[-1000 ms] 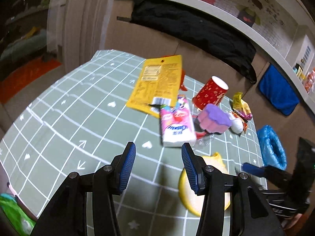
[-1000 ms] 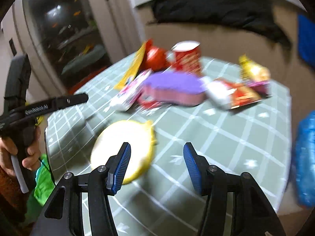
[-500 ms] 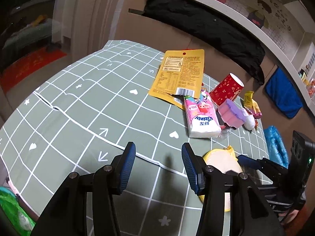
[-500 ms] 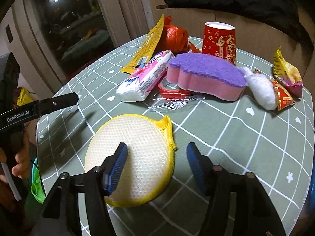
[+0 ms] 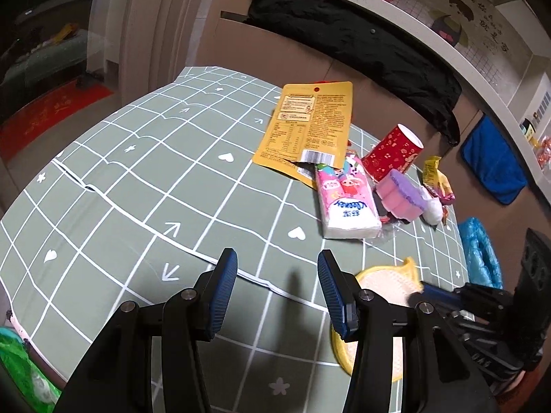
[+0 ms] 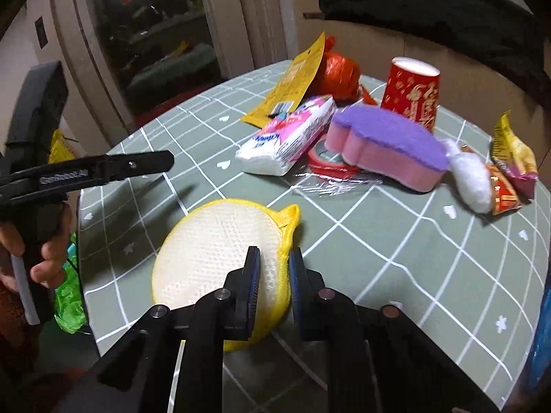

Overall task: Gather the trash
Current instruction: 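Return both tools to the table and grasp the yellow-rimmed sponge with the right tool, then grasp the orange card packet with the left tool while the right tool holds the sponge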

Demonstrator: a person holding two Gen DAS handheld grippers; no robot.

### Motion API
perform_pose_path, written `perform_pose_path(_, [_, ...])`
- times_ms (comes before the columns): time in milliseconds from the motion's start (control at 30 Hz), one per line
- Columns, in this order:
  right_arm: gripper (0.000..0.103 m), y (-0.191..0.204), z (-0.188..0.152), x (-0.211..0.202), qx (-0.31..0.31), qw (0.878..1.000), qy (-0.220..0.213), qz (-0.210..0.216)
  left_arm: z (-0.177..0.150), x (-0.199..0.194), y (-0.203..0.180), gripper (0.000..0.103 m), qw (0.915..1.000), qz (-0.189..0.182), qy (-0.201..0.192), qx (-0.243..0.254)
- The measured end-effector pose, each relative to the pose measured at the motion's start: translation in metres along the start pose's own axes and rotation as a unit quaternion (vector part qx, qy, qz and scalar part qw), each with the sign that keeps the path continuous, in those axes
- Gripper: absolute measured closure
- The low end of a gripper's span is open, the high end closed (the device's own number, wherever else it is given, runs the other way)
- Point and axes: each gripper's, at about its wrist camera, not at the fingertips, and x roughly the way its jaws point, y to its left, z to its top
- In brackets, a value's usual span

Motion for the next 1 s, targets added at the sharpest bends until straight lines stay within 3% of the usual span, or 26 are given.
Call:
perform_pose_path(233, [0.092,-0.022,-0.002,-0.045,0.015,0.998,-0.044,-0.037,0.004,0.007,-0.027,0.053,0.9994,-0.019,0.005,0.028])
perform_pose_path(467, [0.092,-0.063,-0.012,-0.106,0.051,0.987,-0.095,-0.122,0.025,0.027,-0.066,0.053,0.9974,-0.052,0.012,0.049])
perform_pose_path(567, [0.092,-0.080,-0.020,-0.125,0.063,0.981,-0.103,-0.151,0.044,0.039,-0.070,0.053,0.9981,-0.043,0.011,0.043])
perform_pose_path(733, [0.092,-0.103,-0.034,-0.138,0.091,0.977,-0.108,-0.162,0.071,0.056,-0.061,0.053,0.9996,-0.021,0.019,0.008])
perform_pose_path(867, [0.092,-0.104,-0.038,-0.132,0.091,0.977,-0.104,-0.161,0.101,0.054,-0.060,0.053,0.9992,-0.006,-0.035,0.015])
perform_pose_path(1000, [0.092,-0.107,-0.038,-0.121,0.098,0.979,-0.101,-0.149,0.112,0.071,-0.080,0.053,0.9922,0.026,-0.069,0.101])
